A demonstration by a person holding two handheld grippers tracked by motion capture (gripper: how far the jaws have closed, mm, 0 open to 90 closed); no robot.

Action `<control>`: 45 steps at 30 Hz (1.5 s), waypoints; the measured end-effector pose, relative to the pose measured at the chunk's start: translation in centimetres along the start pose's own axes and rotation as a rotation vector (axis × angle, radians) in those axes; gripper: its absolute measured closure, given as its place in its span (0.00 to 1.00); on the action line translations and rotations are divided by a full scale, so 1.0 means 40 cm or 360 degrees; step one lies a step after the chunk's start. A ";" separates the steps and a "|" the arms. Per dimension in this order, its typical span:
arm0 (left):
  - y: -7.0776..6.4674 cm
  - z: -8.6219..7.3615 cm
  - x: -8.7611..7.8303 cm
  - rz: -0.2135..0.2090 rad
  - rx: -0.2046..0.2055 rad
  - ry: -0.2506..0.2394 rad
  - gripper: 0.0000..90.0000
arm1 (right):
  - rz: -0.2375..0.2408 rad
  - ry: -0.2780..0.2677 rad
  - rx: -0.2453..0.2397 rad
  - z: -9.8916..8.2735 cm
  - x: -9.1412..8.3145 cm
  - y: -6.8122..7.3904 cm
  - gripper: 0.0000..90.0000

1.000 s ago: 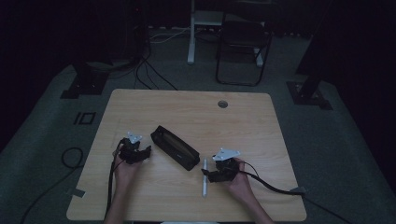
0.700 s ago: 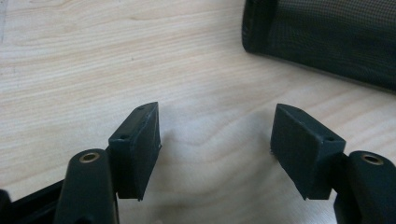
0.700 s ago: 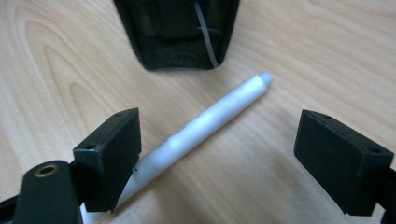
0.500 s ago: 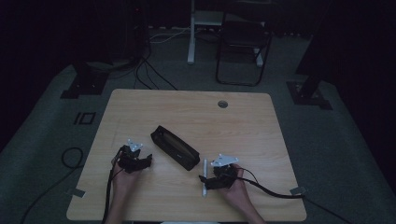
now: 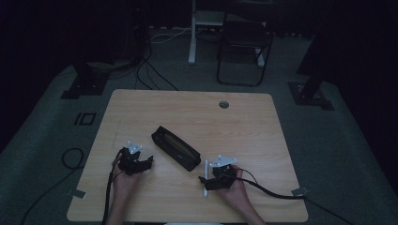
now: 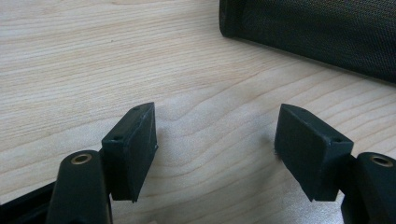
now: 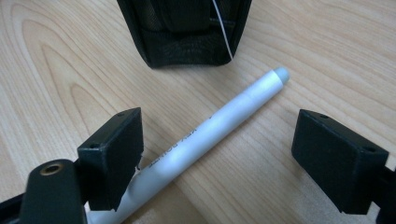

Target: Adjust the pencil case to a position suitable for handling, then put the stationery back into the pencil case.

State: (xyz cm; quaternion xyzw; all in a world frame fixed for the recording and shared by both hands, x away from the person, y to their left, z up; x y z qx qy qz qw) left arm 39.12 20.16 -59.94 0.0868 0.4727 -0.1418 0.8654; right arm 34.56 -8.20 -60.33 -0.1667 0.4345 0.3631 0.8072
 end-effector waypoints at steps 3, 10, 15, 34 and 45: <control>-0.001 0.001 0.001 0.0000 0.0001 -0.0002 0.34 | -0.0014 0.0006 -0.0015 -0.002 0.000 0.000 0.18; -0.002 0.003 0.002 -0.0004 0.0005 -0.0006 0.33 | -0.0058 0.0028 -0.0044 -0.007 0.000 -0.005 0.19; -0.005 0.007 0.005 -0.0007 0.0005 -0.0015 0.33 | -0.0041 0.0028 -0.0059 -0.015 -0.012 -0.015 0.29; -0.006 0.006 0.006 -0.0005 0.0003 -0.0023 0.33 | -0.0062 0.0062 -0.0003 -0.035 -0.044 -0.080 0.57; -0.008 0.007 0.006 -0.0008 0.0008 -0.0022 0.33 | -0.0070 0.0133 -0.0026 -0.066 -0.070 -0.078 0.71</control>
Point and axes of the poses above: each handheld gripper's, and its own axes: x roughly forward along the jaws, z roughly out of its top, y roughly to its left, the point moved 8 cm from there along x, roughly forward along the jaws, and after that the axes turned 12 degrees about y, right-handed, at the moved point
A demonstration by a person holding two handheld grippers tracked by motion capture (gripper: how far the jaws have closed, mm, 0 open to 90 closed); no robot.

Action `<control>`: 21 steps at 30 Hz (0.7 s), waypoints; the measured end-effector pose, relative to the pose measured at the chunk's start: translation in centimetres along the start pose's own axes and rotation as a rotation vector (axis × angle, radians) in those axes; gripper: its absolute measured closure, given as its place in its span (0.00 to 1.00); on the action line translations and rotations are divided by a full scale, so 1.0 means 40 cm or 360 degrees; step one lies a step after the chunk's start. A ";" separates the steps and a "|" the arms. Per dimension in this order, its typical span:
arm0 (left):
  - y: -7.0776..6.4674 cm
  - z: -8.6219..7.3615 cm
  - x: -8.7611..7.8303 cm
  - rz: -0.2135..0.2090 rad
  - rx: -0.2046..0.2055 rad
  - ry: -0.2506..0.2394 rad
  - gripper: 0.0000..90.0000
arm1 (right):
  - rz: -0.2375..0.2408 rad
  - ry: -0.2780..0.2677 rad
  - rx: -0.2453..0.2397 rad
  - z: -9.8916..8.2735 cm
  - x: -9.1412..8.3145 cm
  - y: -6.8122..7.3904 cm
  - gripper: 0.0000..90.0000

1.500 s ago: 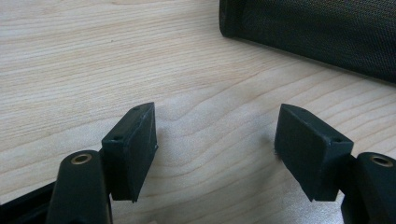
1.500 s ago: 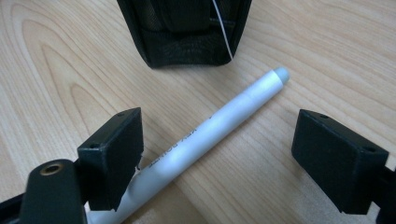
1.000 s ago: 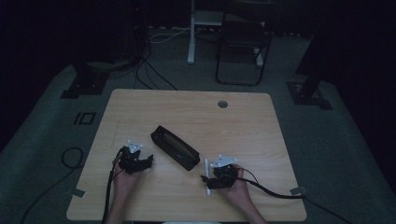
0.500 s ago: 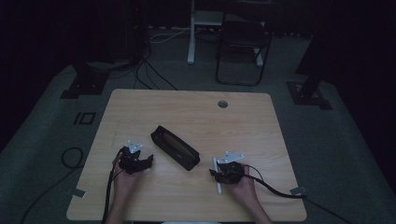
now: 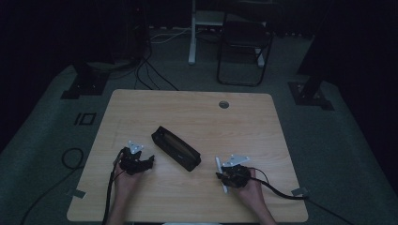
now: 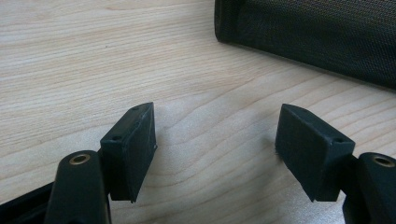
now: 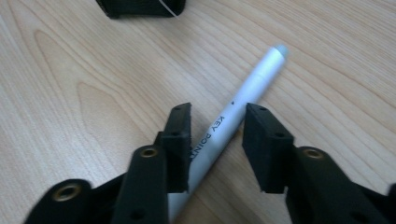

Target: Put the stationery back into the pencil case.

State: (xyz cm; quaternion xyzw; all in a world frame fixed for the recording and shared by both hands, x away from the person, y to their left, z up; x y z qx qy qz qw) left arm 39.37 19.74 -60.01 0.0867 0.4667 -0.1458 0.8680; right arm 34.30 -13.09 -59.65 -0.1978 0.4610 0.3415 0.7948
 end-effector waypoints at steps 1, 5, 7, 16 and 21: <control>-0.001 0.000 0.000 -0.0001 0.0000 -0.0001 0.33 | -0.0005 0.0002 -0.0004 -0.001 -0.001 -0.003 0.73; -0.001 0.001 0.001 -0.0004 0.0002 -0.0003 0.33 | -0.0005 0.0004 0.0007 -0.004 -0.004 -0.014 0.82; -0.001 0.001 0.001 -0.0004 0.0004 -0.0004 0.33 | -0.0004 0.0007 0.0017 -0.006 -0.005 -0.021 0.86; 0.000 0.001 0.001 -0.0009 0.0015 -0.0005 0.33 | 0.0008 0.0012 0.0031 -0.012 -0.008 -0.024 0.83; 0.001 0.002 0.003 -0.0011 0.0018 -0.0019 0.33 | -0.0011 0.0027 0.0018 -0.017 -0.012 -0.024 0.82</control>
Point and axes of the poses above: each handheld gripper's, and its own axes: x roughly forward along the jaws, z roughly out of its top, y roughly to its left, the point moved 8 cm from there along x, roughly forward along the jaws, and after that the axes turned 12 degrees about y, right-handed, at the moved point
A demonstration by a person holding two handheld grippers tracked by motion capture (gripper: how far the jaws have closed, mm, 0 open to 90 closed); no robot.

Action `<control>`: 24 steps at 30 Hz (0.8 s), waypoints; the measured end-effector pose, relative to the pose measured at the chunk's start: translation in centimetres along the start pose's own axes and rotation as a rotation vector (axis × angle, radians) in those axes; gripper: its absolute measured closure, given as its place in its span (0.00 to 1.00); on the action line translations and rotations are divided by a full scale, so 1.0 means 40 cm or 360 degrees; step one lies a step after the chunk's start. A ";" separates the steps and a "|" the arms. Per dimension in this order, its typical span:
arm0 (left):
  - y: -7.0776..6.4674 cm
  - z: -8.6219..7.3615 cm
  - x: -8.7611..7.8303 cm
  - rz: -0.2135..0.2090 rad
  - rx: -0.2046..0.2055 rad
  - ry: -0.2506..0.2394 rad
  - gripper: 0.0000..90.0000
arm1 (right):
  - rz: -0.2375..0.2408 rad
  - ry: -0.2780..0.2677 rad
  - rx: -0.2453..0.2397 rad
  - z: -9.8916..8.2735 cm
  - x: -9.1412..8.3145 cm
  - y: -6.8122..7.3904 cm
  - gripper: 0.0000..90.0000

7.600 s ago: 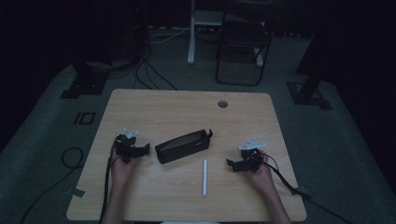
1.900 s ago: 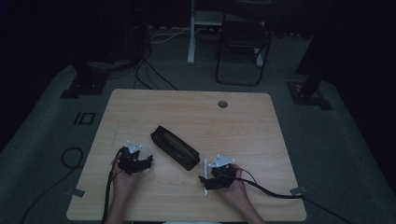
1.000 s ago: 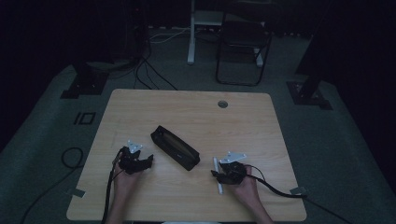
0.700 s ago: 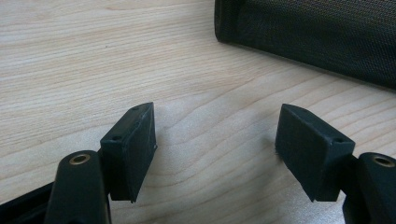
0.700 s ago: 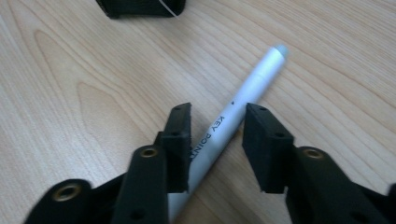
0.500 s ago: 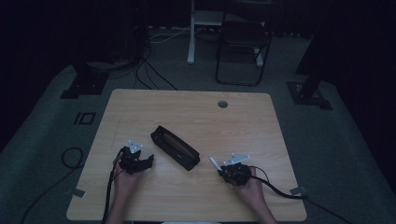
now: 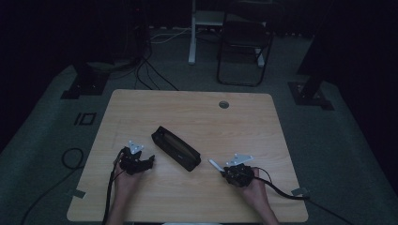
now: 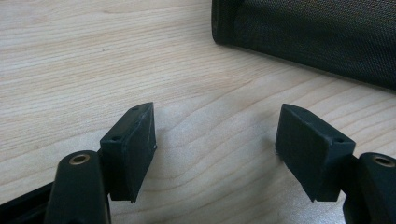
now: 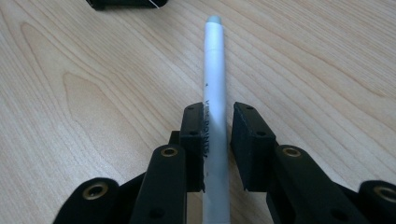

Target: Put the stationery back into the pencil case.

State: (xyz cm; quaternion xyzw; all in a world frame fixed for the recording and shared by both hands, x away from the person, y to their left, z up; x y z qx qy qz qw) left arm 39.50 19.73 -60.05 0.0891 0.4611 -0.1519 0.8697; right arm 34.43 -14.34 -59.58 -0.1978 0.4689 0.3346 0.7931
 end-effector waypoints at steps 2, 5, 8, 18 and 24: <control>0.000 0.000 0.000 0.0000 0.0000 -0.0004 0.33 | 0.0000 0.0004 -0.0005 0.000 0.000 0.000 0.84; 0.000 0.001 0.001 -0.0002 0.0002 -0.0011 0.33 | 0.0011 0.0013 0.0010 -0.001 -0.002 -0.003 0.86; 0.000 0.001 0.001 0.0000 0.0001 -0.0010 0.32 | 0.0016 0.0020 0.0021 0.000 -0.002 -0.004 0.87; 0.000 0.001 0.001 0.0000 0.0000 -0.0011 0.33 | -0.0006 0.0002 0.0015 0.005 0.001 -0.005 0.87; 0.000 0.001 0.001 0.0000 0.0000 -0.0013 0.33 | -0.0017 0.0005 0.0025 0.008 0.003 -0.006 0.87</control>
Point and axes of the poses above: each handheld gripper's, and its own axes: x roughly forward along the jaws, z roughly out of its top, y roughly to its left, the point moved 8 cm from there along x, roughly forward along the jaws, and after that the axes turned 12 degrees about y, right-handed, at the moved point
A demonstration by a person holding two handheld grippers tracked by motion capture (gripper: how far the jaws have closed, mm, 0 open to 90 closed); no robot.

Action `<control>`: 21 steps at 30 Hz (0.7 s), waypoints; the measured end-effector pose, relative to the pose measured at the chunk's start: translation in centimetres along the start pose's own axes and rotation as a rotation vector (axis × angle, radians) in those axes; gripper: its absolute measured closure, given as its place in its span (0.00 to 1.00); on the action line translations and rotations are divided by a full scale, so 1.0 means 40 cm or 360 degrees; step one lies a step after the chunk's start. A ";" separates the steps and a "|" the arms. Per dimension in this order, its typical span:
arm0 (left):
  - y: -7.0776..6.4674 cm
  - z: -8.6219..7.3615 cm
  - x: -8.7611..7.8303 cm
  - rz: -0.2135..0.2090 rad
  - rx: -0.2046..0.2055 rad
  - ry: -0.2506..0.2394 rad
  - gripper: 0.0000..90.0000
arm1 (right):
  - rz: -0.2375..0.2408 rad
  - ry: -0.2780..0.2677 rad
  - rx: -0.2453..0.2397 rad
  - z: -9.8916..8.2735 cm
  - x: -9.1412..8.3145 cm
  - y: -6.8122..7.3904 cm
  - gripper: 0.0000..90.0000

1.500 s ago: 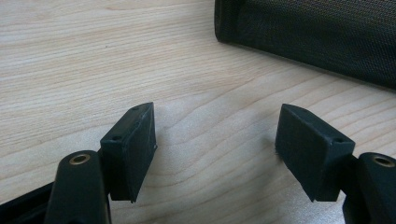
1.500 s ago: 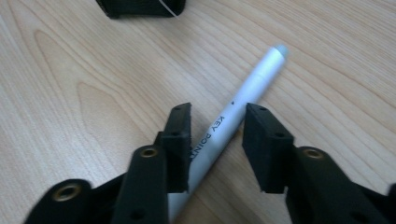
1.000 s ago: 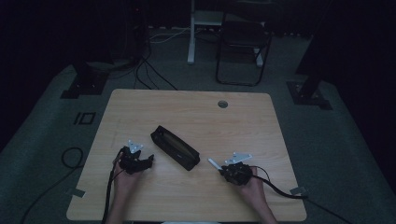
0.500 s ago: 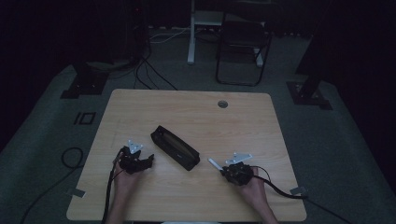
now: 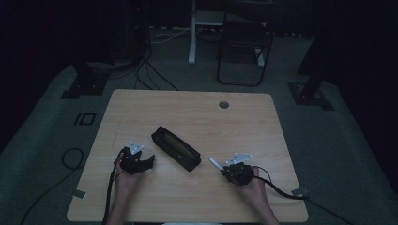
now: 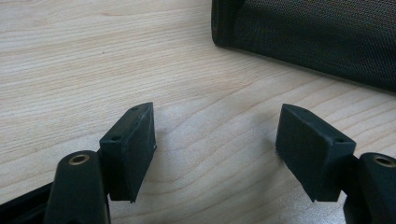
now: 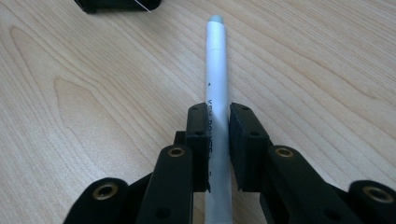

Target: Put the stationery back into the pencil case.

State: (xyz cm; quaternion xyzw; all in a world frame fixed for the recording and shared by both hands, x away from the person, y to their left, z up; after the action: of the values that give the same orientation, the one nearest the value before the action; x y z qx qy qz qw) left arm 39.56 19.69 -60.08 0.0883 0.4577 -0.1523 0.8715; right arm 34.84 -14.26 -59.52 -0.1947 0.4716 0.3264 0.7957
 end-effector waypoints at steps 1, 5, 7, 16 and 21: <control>0.000 0.000 0.000 0.0000 0.0000 0.0001 0.33 | 0.0003 -0.0001 0.0002 0.001 -0.001 0.001 0.87; 0.000 0.000 0.000 0.0000 0.0000 0.0000 0.33 | 0.0000 -0.0016 -0.0001 0.006 -0.005 0.002 0.87; 0.000 0.000 0.000 0.0001 0.0000 0.0002 0.33 | -0.0001 -0.0026 -0.0001 0.010 -0.010 0.001 0.87; 0.000 0.000 0.000 0.0001 0.0000 0.0003 0.32 | -0.0009 -0.0058 -0.0018 0.024 -0.025 0.005 0.87; 0.000 0.000 0.000 0.0001 0.0000 0.0001 0.32 | -0.0013 -0.0078 -0.0029 0.034 -0.037 0.010 0.87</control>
State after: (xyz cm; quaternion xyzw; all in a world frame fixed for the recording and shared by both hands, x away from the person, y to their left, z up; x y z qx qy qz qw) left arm 39.55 19.69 -60.08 0.0885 0.4580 -0.1521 0.8714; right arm 34.90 -13.64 -57.56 -0.1956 0.4482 0.3322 0.8065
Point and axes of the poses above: each handheld gripper's, and its own axes: x roughly forward along the jaws, z roughly out of its top, y roughly to its left, the point moved 8 cm from there along x, roughly forward along the jaws, and after that the axes turned 12 degrees about y, right-handed, at the moved point
